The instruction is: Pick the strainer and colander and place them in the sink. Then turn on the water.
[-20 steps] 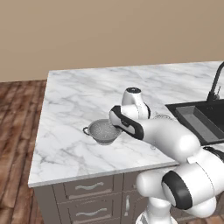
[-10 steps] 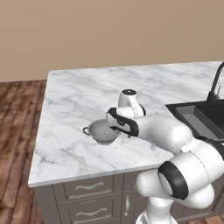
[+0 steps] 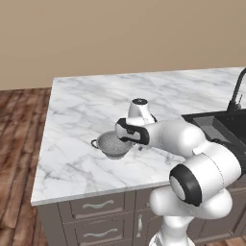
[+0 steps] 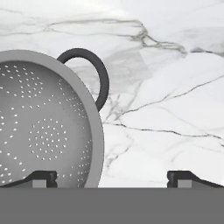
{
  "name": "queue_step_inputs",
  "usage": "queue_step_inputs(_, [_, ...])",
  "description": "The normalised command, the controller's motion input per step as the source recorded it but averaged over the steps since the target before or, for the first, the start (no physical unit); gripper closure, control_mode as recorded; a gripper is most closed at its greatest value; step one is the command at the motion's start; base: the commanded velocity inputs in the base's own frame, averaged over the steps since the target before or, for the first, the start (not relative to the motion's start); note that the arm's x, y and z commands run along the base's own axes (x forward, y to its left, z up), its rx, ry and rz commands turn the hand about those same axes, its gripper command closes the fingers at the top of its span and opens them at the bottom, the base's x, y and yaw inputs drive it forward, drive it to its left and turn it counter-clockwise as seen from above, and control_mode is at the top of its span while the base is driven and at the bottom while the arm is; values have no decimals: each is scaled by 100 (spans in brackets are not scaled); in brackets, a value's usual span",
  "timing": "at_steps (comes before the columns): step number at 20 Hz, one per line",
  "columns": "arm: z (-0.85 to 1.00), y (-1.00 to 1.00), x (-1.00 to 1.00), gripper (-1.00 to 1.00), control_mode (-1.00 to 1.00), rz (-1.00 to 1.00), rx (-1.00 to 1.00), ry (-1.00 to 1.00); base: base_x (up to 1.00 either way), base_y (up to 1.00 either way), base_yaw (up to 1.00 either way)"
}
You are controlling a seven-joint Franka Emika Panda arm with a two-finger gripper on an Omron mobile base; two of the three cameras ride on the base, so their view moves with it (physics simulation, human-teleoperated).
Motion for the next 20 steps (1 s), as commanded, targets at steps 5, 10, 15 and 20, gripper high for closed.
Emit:
queue_step_inputs(5, [-16,1,18,-100,-100,0,0,0,0,0,0])
queue_step_inputs(10, [-13,0,13,-100,-100,0,0,0,0,0,0])
queue_step_inputs(15, [-12,1,12,-100,-100,0,0,0,0,0,0])
queue_step_inputs(20, [-6,5,8,-100,-100,0,0,0,0,0,0])
